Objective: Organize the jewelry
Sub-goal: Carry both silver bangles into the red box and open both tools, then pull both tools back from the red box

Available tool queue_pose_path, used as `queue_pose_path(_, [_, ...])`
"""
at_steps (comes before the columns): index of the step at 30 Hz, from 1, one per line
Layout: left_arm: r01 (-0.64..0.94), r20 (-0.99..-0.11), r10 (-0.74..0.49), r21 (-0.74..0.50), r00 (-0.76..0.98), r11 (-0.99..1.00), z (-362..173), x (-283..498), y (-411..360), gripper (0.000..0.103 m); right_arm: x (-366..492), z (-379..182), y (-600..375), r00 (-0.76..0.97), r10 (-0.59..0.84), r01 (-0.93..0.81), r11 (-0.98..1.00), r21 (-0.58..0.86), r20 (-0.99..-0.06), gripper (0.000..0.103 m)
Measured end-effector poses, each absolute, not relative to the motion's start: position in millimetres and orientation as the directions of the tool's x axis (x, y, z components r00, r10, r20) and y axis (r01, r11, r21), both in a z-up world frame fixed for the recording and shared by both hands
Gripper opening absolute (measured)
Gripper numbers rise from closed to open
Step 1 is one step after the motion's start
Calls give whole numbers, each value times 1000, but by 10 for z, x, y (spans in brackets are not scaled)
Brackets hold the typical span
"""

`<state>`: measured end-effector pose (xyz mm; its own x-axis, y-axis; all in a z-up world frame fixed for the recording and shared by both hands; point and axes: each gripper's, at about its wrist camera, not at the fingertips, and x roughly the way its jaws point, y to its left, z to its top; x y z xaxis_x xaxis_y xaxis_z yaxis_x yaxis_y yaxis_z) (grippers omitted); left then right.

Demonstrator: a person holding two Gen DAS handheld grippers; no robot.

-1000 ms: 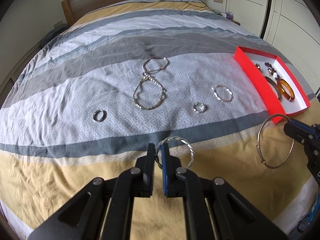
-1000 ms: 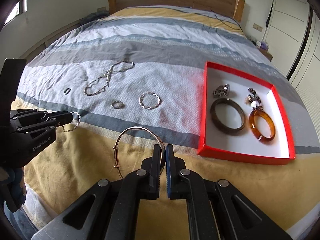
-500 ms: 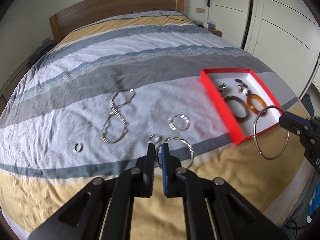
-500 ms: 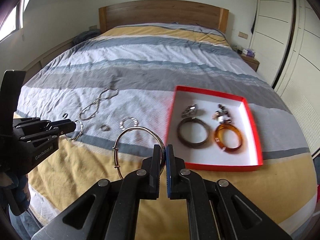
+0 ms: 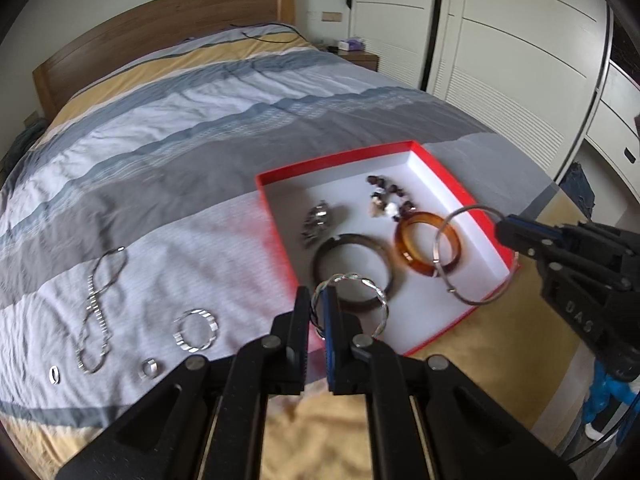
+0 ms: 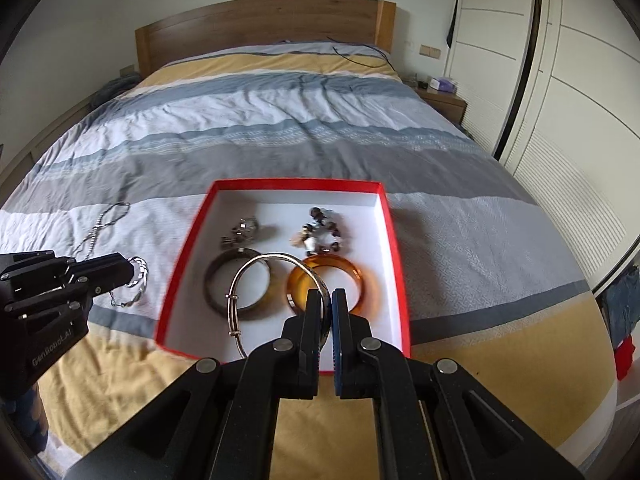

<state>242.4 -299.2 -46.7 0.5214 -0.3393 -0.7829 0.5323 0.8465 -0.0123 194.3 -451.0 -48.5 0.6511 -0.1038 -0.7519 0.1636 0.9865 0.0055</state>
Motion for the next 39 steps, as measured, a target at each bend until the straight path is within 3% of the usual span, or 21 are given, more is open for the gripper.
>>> queue_pose_path(9, [563,-843,-294,13,451,826,-974,2529,-3392,6,2201,-1009,-4714,584,-97,166,986,1,-806,5])
queue_pose_path(18, [553,-848,-282,15,448,833,-1091,2545,-3377,6,2242,-1170,-4770,550,-95,153,988,-12,-830,5])
queue_pose_path(22, [554,-843,-305,-10,443,832,-1038,2517,-3357,7,2206,-1151,-4830,548,-83,167,986,12,-833,22])
queue_pose_path(24, [556,-841,-311,-14,444,831,-997,2492,-3349,8,2171,-1096,-4823,559,-69,161,987,27,-827,26])
queue_pose_path(26, [560,-834,-327,-26,445,828,-923,2452,-3325,8,2111,-991,-4778,572,-78,158,987,16,-817,38])
queue_pose_path(30, [569,-810,-359,-39,463,822,-675,2308,-3204,8,1942,-654,-4609,584,-134,183,983,-30,-800,41])
queue_pose_path(35, [538,-782,-373,-58,499,841,-337,2027,-2753,16,1513,-113,-4164,610,-250,213,966,-149,-752,58])
queue_pose_path(39, [483,-770,-352,-65,533,873,-114,1797,-2271,18,1164,186,-3807,637,-254,175,967,-184,-728,60])
